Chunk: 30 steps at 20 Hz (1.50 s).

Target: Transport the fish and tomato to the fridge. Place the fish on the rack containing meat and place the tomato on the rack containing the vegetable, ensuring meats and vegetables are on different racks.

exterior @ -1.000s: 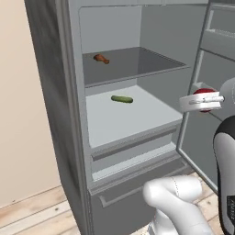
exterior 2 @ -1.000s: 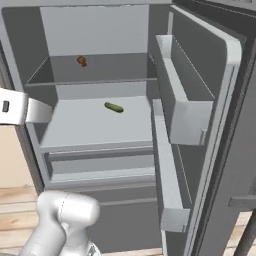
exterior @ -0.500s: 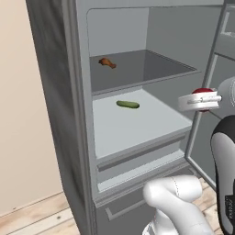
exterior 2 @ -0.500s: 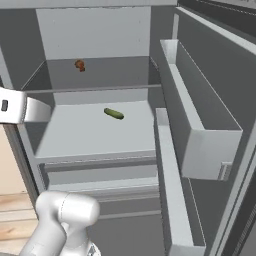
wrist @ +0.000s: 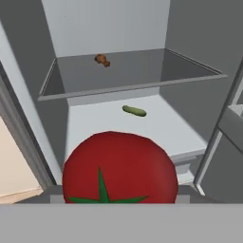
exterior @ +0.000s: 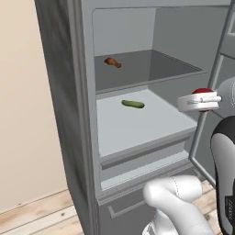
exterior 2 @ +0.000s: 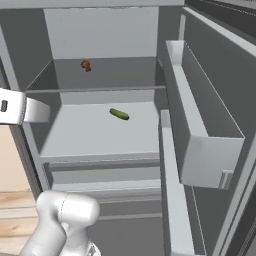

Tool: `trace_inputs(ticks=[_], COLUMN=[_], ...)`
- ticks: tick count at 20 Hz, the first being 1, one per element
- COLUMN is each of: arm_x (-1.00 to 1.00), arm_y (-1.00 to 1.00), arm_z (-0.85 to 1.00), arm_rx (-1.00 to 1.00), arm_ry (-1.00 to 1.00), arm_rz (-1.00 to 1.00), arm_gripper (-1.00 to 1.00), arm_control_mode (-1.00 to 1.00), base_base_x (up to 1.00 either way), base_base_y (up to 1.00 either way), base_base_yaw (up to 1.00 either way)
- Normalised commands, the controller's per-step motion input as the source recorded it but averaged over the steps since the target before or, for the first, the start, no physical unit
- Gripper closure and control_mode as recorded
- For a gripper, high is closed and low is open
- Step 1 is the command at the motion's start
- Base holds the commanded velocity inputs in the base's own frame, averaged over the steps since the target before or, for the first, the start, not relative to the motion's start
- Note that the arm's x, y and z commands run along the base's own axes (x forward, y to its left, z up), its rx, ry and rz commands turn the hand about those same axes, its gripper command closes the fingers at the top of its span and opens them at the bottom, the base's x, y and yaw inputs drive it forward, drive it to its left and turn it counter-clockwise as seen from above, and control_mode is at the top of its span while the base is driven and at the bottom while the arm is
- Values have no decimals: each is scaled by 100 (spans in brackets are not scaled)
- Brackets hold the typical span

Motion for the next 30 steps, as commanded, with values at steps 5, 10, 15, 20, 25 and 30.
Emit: trace_inputs(ticks=[5,10,15,20,25,30], arm_x=[0,27,36,49,58,79], arm_y=[0,-10,-15,-3,-21,-28], arm_z=[0,-20,-62,-71,-52,-53], arm_rx=[0,0,-1,-2,0,0], arm_ry=[0,0,0,0,0,0], arm_rz=[0,5,5,4,6,8], arm_gripper=[100,100,100,100,100,100], arm_control_mode=[100,-100,-100,-100,-100,-100], base_base_x=[1,7,0,0,0,0], base_base_y=[0,0,0,0,0,0], base_base_yaw=[12,4,0,0,0,0])
